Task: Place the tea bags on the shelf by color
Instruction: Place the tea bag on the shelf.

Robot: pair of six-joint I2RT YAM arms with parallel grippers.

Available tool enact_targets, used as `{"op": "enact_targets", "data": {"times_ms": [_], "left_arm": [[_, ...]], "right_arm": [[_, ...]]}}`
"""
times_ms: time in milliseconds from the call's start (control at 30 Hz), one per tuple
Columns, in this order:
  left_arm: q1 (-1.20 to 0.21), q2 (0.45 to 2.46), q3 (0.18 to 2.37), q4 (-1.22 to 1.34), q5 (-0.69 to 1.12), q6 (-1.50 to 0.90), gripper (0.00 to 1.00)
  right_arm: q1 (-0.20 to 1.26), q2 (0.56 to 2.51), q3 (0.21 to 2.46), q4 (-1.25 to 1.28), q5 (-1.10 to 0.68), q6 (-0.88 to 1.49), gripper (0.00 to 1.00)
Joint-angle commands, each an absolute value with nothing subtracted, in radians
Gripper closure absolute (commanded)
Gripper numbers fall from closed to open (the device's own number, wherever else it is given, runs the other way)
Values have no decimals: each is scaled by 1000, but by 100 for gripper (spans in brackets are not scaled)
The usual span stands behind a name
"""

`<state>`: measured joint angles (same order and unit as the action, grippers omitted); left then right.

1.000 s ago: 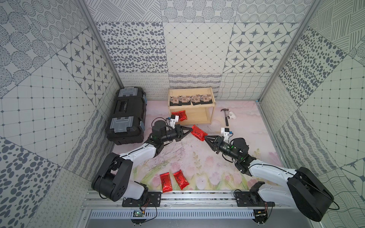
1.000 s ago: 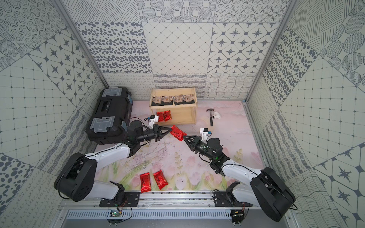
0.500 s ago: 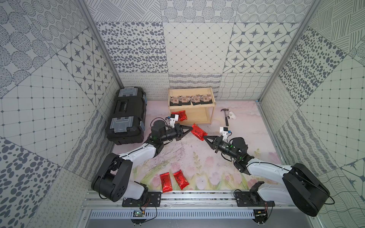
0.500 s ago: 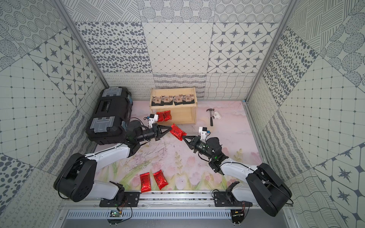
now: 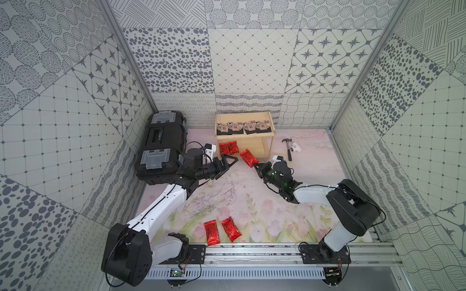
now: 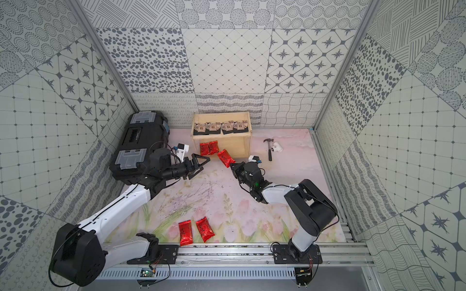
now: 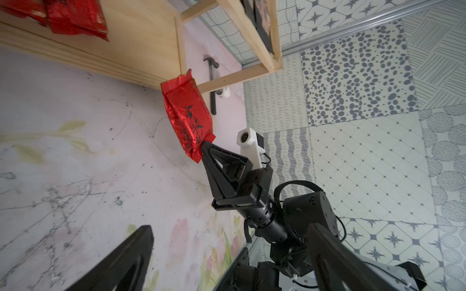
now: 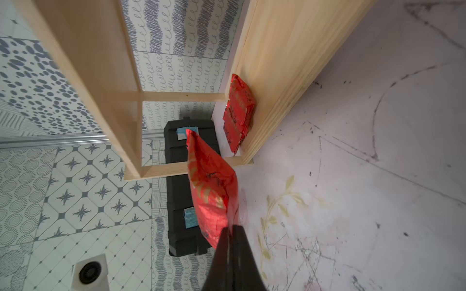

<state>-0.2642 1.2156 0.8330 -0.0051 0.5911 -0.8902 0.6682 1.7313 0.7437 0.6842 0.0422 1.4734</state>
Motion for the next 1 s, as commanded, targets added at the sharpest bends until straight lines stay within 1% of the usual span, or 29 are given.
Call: {"op": "enact_targets", "data": {"times_ms": [0,300,433,567,767,967], "left_arm": [[-242,1230,895,-384,513,-685,2],[-239,1250,899,-425,523,-671,3],[-240,1249,894,-413,547,-668,7],[-240,1247,894,-417,550,-667,7],[-238,1253,891,-413,569,-670,7],[-239,1249,883,-399,584,-676,7]], "right_arm": [[678,1846,844,682,211,1546,100],[678,2070,1096,592,354,1629,100],[671,2156,1201,552,355,1649,100],[665,2221,1281,529,363,1647,100],[662,2258,1341,497,381,1658,100],[663,2293,1380,499,364,1664,100]]}}
